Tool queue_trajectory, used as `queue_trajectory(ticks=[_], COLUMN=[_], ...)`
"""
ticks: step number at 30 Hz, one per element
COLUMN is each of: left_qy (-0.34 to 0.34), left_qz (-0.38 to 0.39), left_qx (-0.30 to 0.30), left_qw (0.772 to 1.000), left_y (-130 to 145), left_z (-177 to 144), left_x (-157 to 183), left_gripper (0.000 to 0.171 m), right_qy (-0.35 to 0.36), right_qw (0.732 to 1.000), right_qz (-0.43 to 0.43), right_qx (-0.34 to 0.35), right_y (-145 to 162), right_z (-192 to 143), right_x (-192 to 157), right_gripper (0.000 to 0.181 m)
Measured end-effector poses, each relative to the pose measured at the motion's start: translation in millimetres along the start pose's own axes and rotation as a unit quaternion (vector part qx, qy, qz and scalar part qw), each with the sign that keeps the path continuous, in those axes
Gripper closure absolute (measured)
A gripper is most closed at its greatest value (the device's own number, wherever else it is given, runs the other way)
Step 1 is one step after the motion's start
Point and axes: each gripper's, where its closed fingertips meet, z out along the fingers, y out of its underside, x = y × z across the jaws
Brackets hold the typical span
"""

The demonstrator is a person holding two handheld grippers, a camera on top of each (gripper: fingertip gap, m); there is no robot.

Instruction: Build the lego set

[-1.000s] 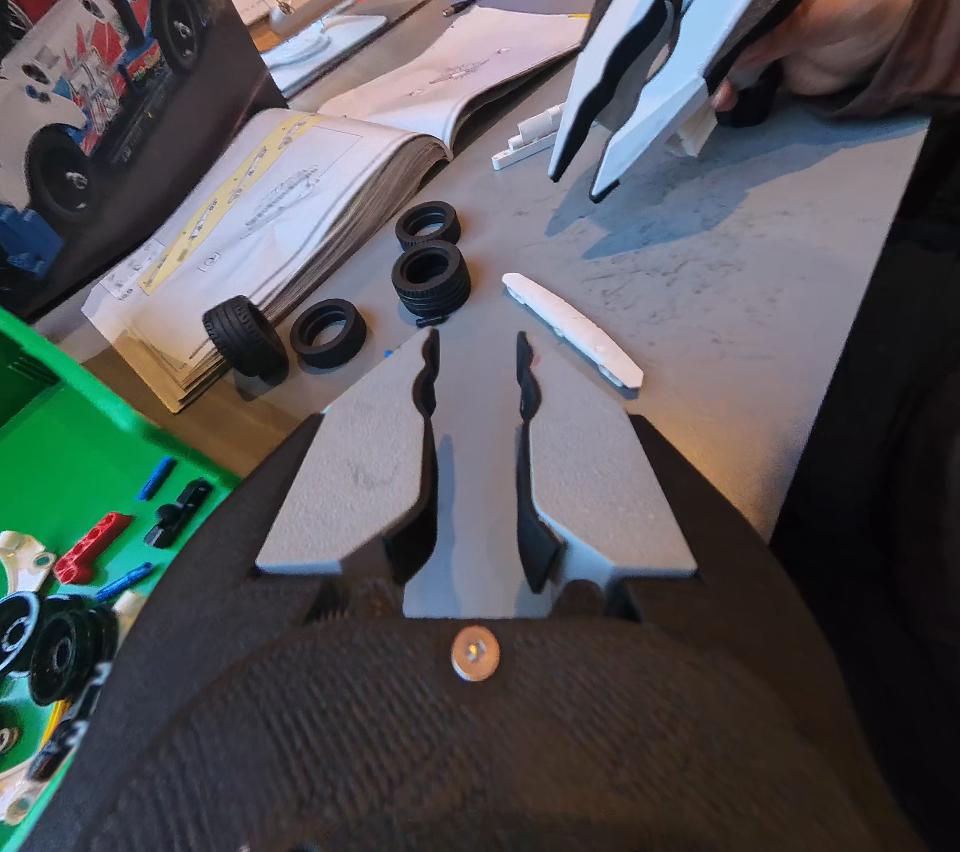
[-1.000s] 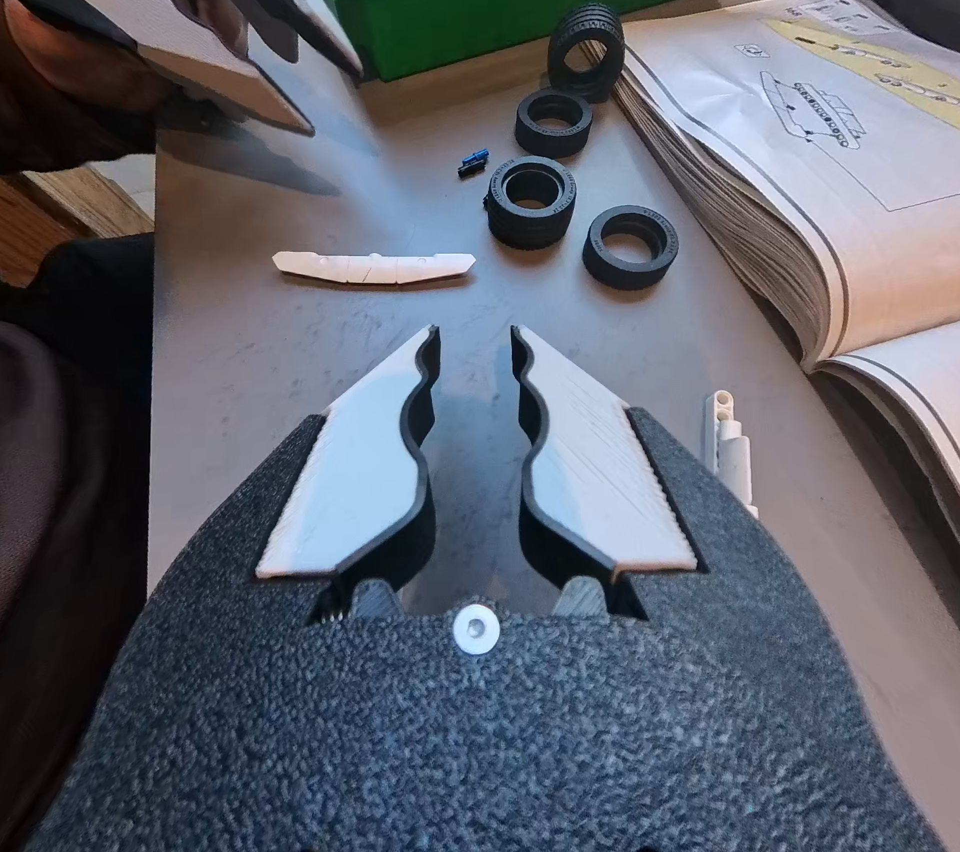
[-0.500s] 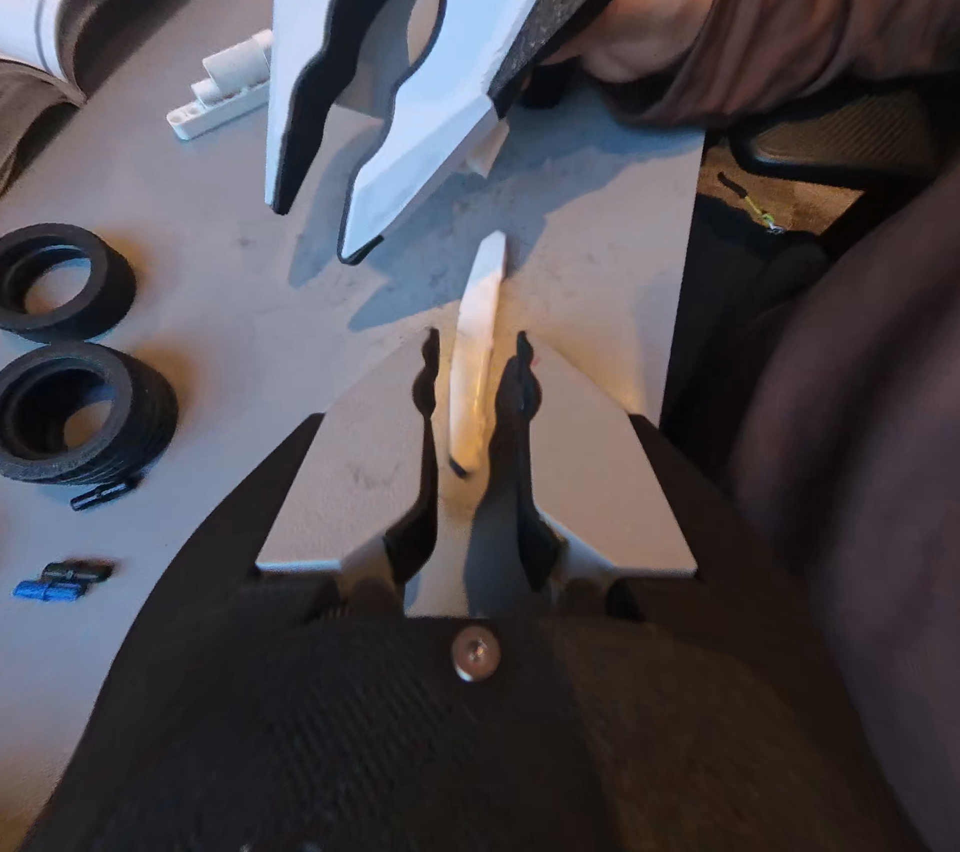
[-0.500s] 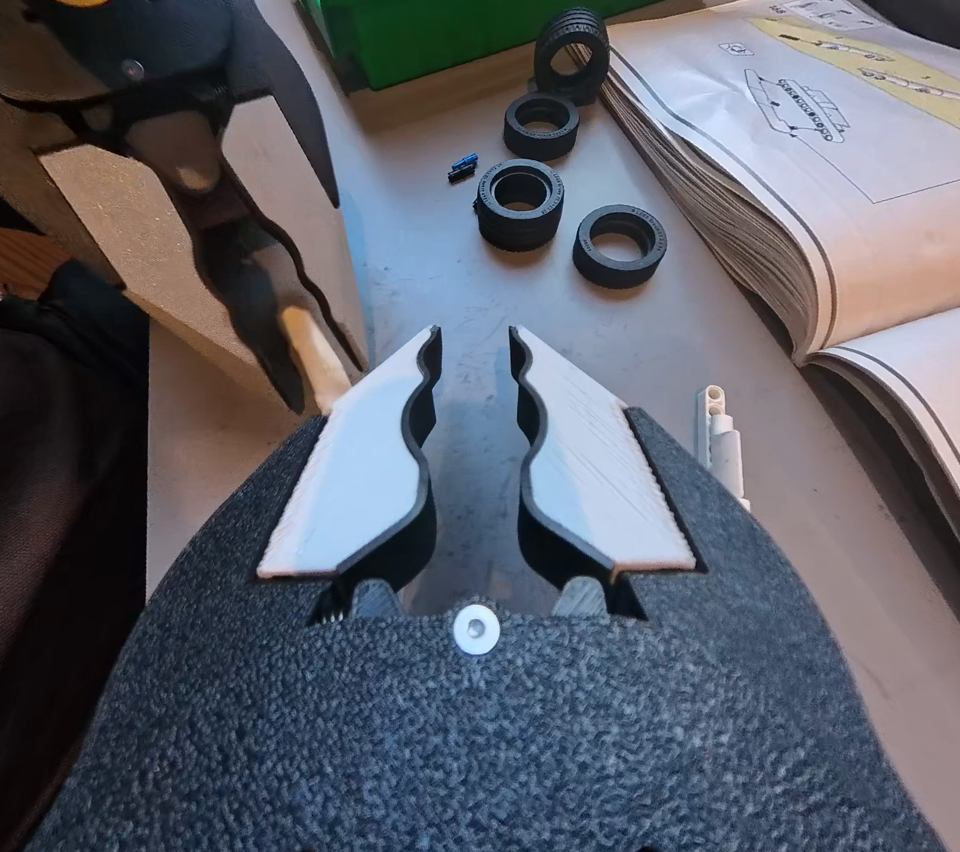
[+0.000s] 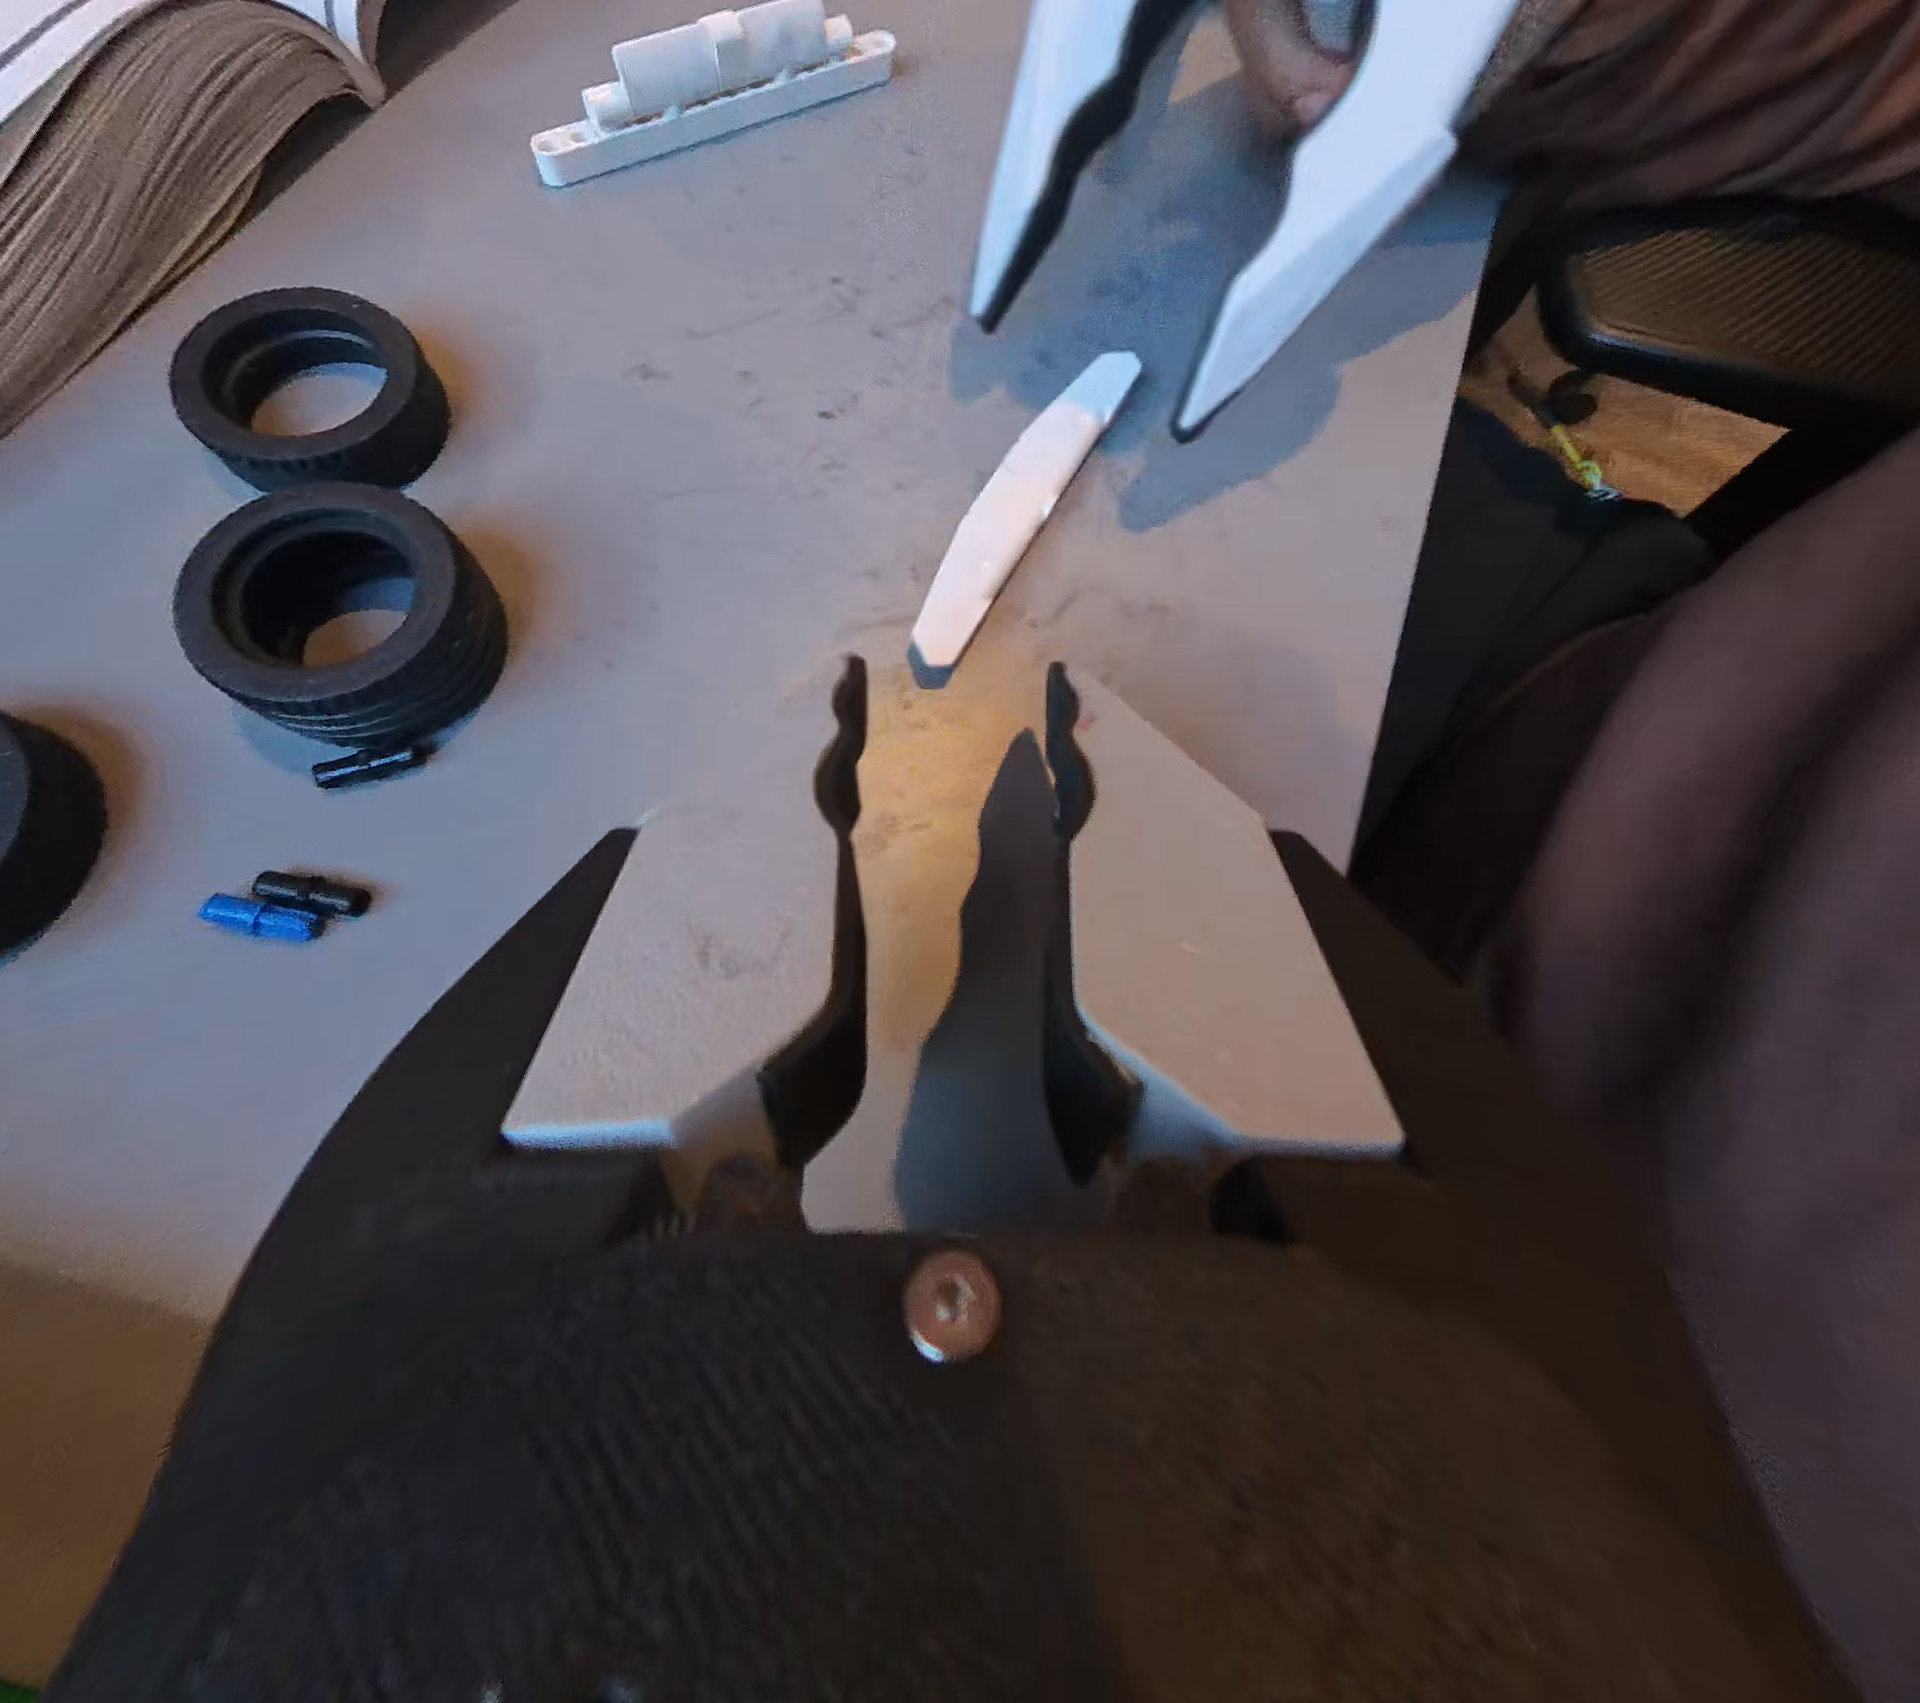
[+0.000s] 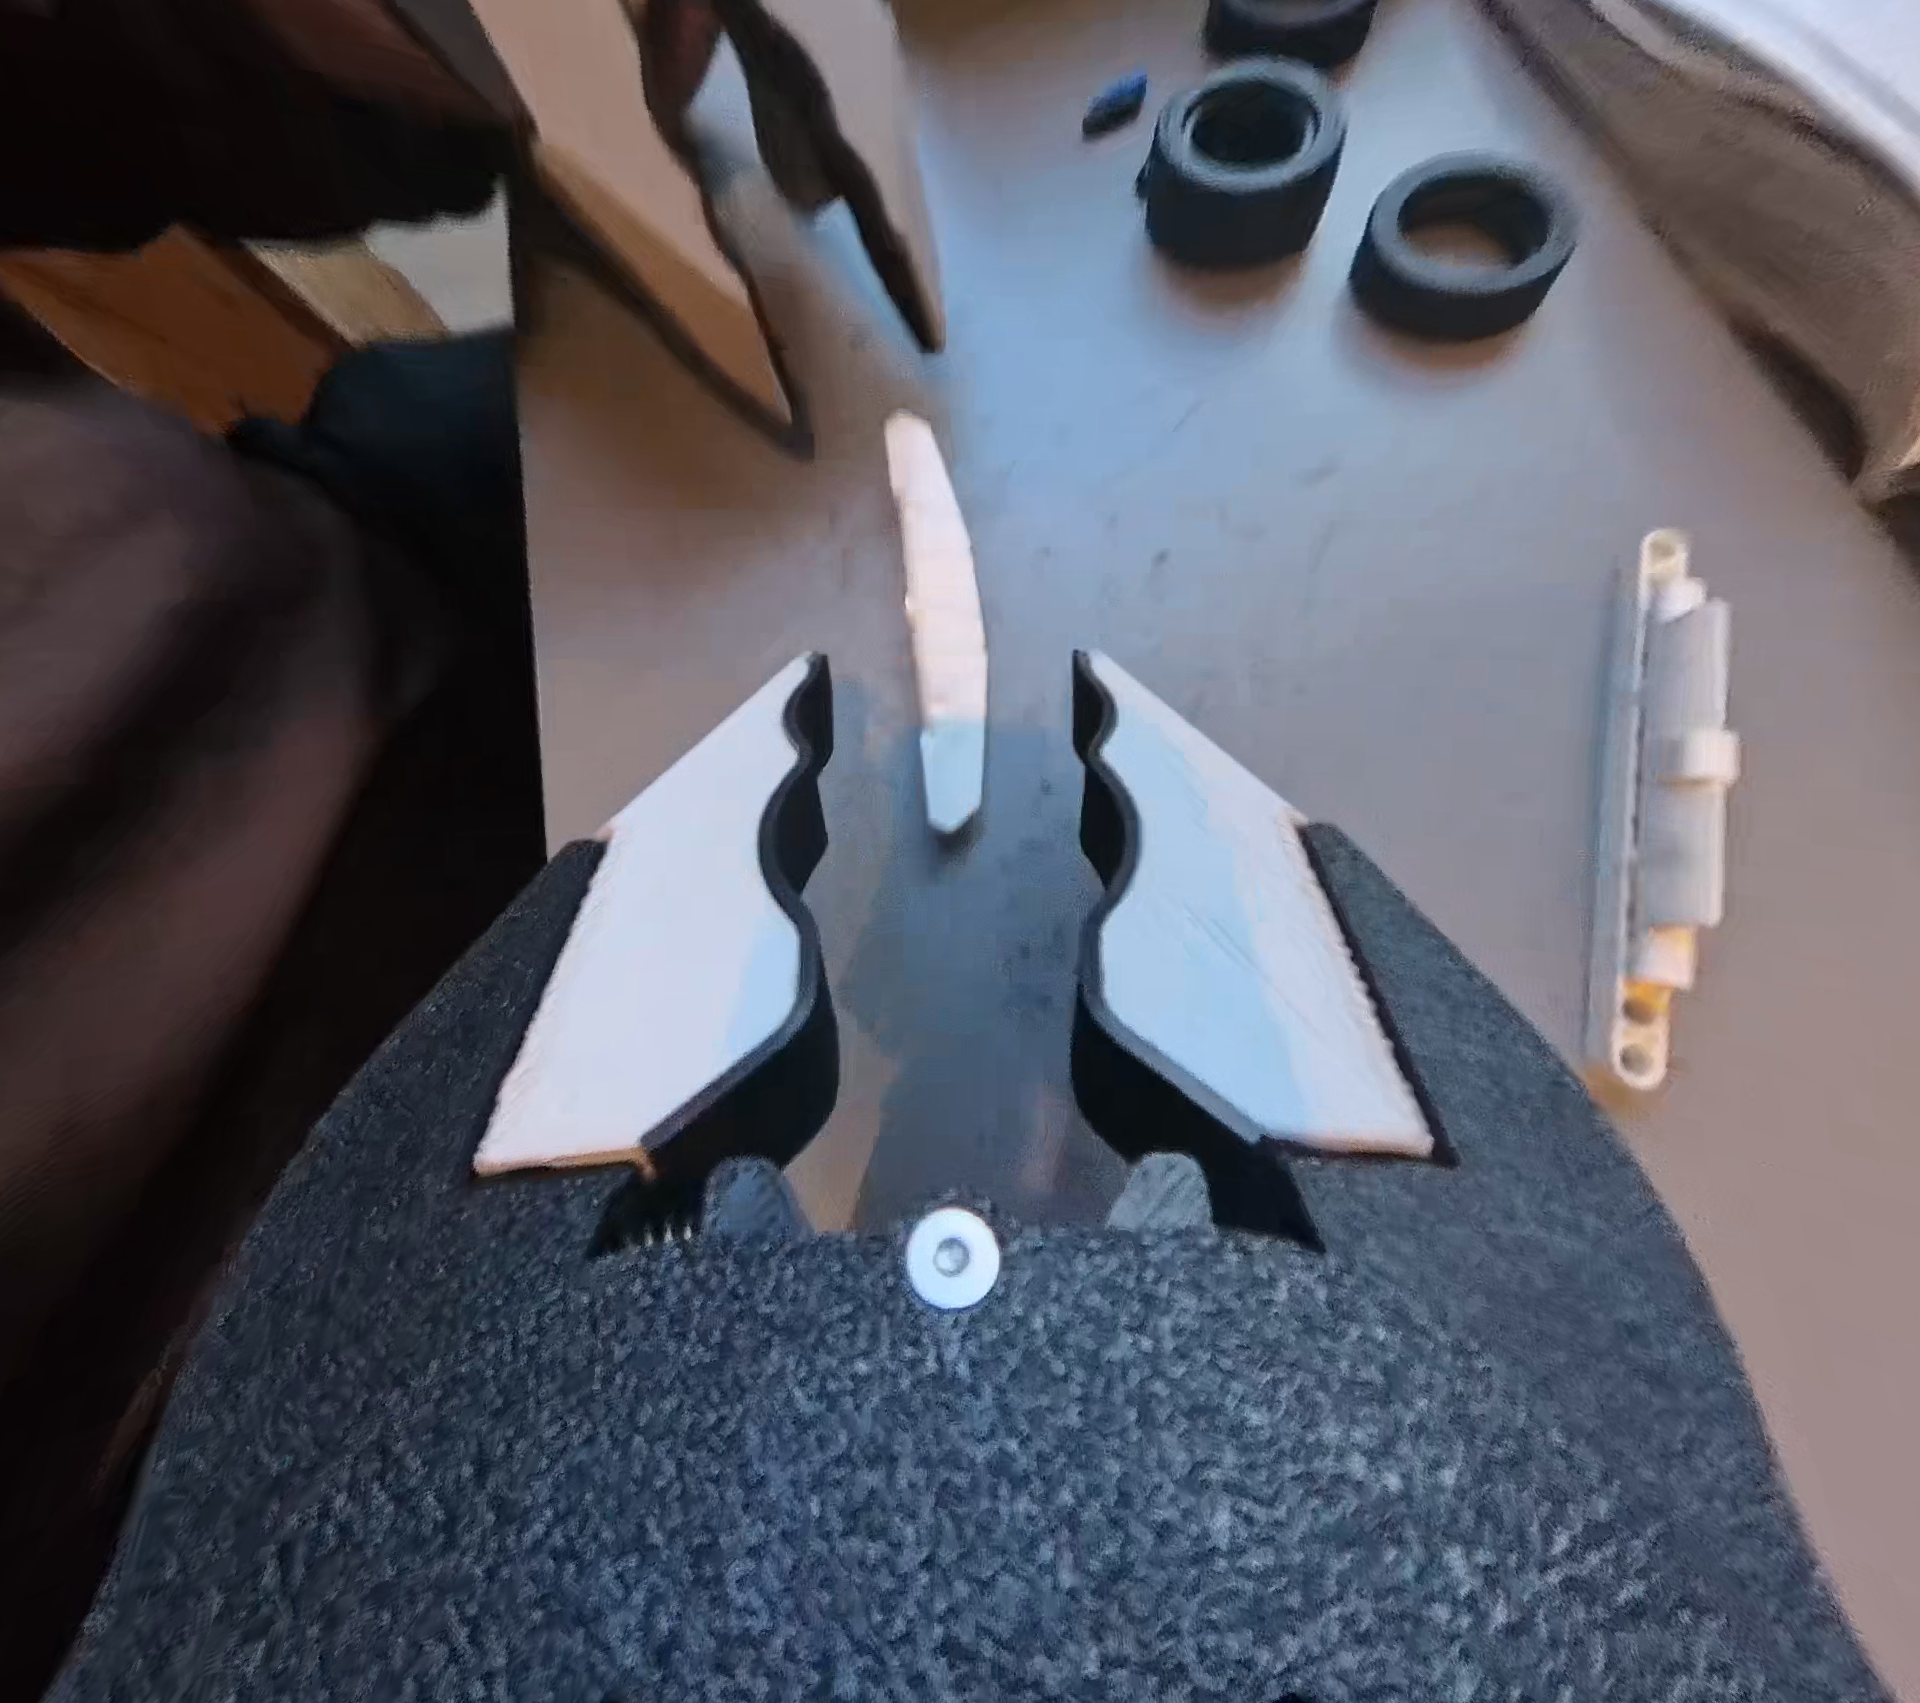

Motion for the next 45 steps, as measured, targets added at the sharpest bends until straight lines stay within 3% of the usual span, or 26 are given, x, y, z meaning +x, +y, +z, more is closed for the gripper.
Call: queue_trajectory(ticks=[4,9,11,16,28,31,34,36,39,45], left_qy=[0.013,0.021,0.016,0.013,0.029,-0.008,-0.078,-0.168,-0.265,-0.256], left_qz=[0.011,0.022,0.028,0.026,-0.018,-0.025,-0.041,-0.065,-0.107,-0.134], left_qx=[-0.041,-0.045,-0.048,-0.047,-0.042,-0.03,-0.005,0.014,-0.011,-0.013], left_qw=[0.999,0.999,0.998,0.998,0.999,0.999,0.996,0.984,0.958,0.957], left_y=[5,0,1,1,5,8,11,10,15,13], left_z=[13,21,21,20,12,3,-15,-32,-52,-47], left_x=[-3,0,0,-1,-8,-16,-33,-59,-94,-105], left_gripper=[0.14,0.148,0.16,0.162,0.159,0.143,0.141,0.146,0.145,0.159], right_qy=[0.037,0.046,0.042,0.046,0.034,0.037,0.051,0.055,0.054,0.058], right_qw=[0.997,0.994,0.995,0.993,0.996,0.995,0.993,0.993,0.991,0.991], right_qz=[-0.039,-0.069,-0.07,-0.09,-0.081,-0.082,-0.083,-0.075,-0.062,-0.059], right_qx=[-0.062,-0.066,-0.064,-0.06,0.026,0.043,0.062,0.078,0.102,0.104], right_y=[21,20,20,13,-14,-18,-22,-26,-32,-32], right_z=[3,6,7,13,4,0,-5,-9,-16,-17], right_x=[0,0,1,8,19,18,20,23,24,25], right_gripper=[0.154,0.159,0.16,0.159,0.154,0.153,0.152,0.148,0.146,0.147])
